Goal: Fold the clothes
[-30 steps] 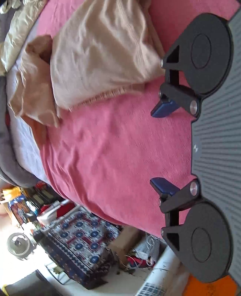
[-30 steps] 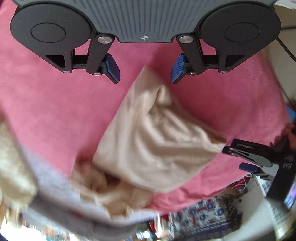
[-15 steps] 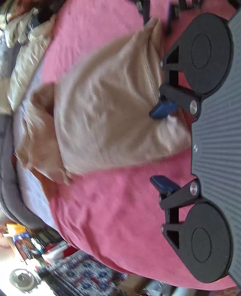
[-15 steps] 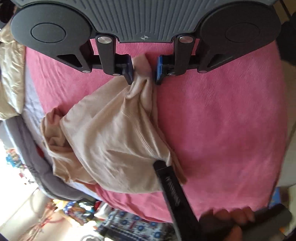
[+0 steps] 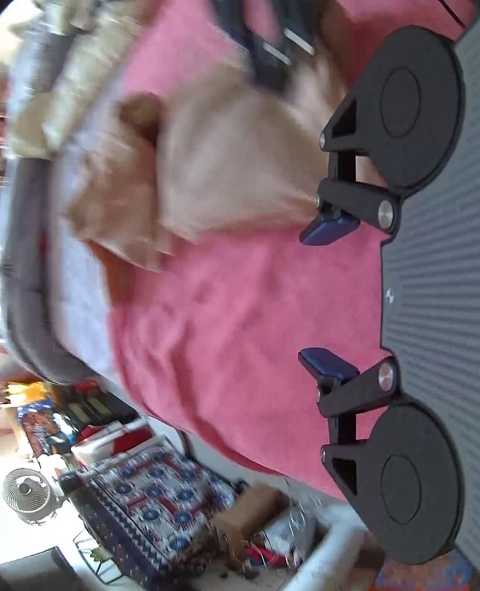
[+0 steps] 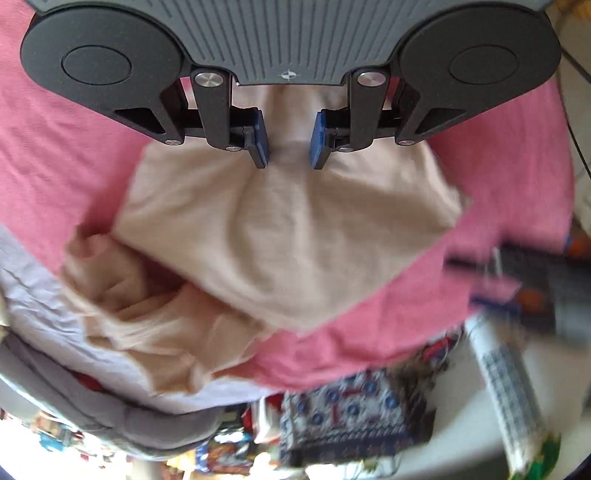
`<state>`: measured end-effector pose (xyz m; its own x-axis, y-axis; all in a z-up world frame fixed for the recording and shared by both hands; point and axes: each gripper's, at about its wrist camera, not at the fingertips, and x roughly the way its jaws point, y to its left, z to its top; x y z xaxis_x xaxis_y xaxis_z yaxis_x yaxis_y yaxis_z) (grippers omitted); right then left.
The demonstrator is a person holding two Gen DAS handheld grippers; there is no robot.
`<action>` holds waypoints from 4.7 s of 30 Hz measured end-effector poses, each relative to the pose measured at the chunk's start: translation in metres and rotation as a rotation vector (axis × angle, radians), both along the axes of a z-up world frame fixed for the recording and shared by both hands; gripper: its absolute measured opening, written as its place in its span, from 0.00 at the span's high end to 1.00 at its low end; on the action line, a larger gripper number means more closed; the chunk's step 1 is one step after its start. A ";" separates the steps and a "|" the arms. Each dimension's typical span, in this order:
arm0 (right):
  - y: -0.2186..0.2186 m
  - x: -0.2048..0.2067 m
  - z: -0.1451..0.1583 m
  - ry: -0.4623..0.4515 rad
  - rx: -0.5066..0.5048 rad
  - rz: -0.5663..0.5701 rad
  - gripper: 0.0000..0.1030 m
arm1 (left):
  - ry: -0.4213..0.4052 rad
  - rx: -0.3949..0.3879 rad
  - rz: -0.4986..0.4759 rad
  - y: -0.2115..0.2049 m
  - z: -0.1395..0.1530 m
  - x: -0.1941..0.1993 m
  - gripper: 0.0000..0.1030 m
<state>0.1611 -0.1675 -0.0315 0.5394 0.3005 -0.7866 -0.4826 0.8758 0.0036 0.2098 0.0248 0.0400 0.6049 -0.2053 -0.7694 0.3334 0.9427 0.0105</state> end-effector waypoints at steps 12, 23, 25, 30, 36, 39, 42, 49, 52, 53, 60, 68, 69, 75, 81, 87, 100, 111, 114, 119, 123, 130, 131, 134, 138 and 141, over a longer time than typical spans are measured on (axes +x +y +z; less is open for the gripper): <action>-0.033 -0.037 0.002 0.078 0.057 -0.042 0.74 | 0.058 0.041 -0.274 -0.083 -0.060 0.048 0.43; -0.030 -0.033 0.052 0.093 0.061 -0.008 0.49 | 0.195 0.112 -0.178 -0.100 -0.056 0.079 0.42; -0.027 -0.016 0.054 0.051 0.074 -0.032 0.49 | 0.185 0.128 -0.180 -0.102 -0.057 0.077 0.42; -0.016 0.004 0.010 0.131 0.031 -0.061 0.49 | 0.183 0.129 -0.179 -0.102 -0.057 0.076 0.42; -0.016 -0.044 0.006 0.186 -0.046 -0.038 0.32 | 0.173 0.125 -0.188 -0.102 -0.058 0.076 0.41; -0.019 -0.053 0.013 0.272 -0.072 -0.025 0.30 | 0.168 0.121 -0.187 -0.101 -0.059 0.076 0.41; -0.032 -0.040 0.037 0.192 -0.027 -0.076 0.30 | 0.154 0.125 -0.203 -0.100 -0.058 0.072 0.40; -0.035 0.032 0.047 -0.008 -0.047 -0.119 0.28 | 0.066 0.210 -0.145 -0.060 -0.044 0.022 0.23; -0.032 0.066 0.034 0.019 0.057 -0.105 0.28 | 0.098 0.191 -0.099 -0.030 -0.042 -0.001 0.23; -0.029 0.076 0.026 0.060 0.093 -0.096 0.28 | 0.107 0.197 -0.076 -0.024 -0.042 -0.007 0.23; -0.010 0.111 0.031 0.098 0.126 -0.054 0.28 | 0.025 0.142 -0.070 -0.016 -0.020 -0.043 0.24; 0.037 0.139 0.029 0.210 0.220 0.166 0.38 | 0.157 0.113 0.020 -0.011 -0.069 -0.044 0.22; 0.048 0.147 0.018 0.240 0.208 0.179 0.38 | 0.158 0.084 0.033 -0.006 -0.069 -0.044 0.22; 0.083 0.166 0.010 0.230 0.179 0.145 0.36 | 0.132 0.100 0.052 0.004 -0.056 -0.055 0.24; 0.028 0.141 0.061 0.113 0.257 0.149 0.32 | 0.004 -0.087 0.120 0.028 -0.008 -0.058 0.26; -0.021 0.133 0.053 0.265 0.133 0.176 0.33 | 0.005 -0.037 -0.023 -0.007 -0.034 -0.044 0.24; -0.025 -0.043 0.049 -0.097 -0.463 0.343 0.27 | 0.002 0.114 -0.095 0.021 -0.043 -0.053 0.25; 0.006 -0.078 0.024 -0.209 -0.501 0.108 0.27 | -0.215 0.417 -0.584 -0.049 -0.067 -0.079 0.26; 0.002 -0.082 0.026 -0.226 -0.478 0.055 0.26 | -0.272 0.510 -0.663 -0.059 -0.084 -0.084 0.36; 0.005 -0.094 0.028 -0.271 -0.439 0.014 0.24 | -0.312 0.545 -0.694 -0.061 -0.087 -0.087 0.57; 0.025 -0.103 0.019 -0.405 -0.468 0.060 0.24 | -0.315 0.551 -0.690 -0.061 -0.079 -0.089 0.71; 0.053 -0.107 -0.009 -0.589 -0.561 0.151 0.24 | -0.335 0.552 -0.671 -0.058 -0.061 -0.089 0.79; 0.053 -0.106 -0.008 -0.601 -0.555 0.137 0.24 | -0.337 0.558 -0.675 -0.059 -0.060 -0.089 0.78; 0.052 -0.103 -0.005 -0.640 -0.543 0.097 0.24 | -0.331 0.566 -0.676 -0.058 -0.060 -0.090 0.75; 0.052 -0.097 -0.009 -0.648 -0.550 0.083 0.25 | -0.303 0.561 -0.655 -0.055 -0.058 -0.089 0.69; 0.054 -0.086 -0.014 -0.605 -0.546 0.120 0.56 | -0.304 0.565 -0.658 -0.053 -0.053 -0.090 0.68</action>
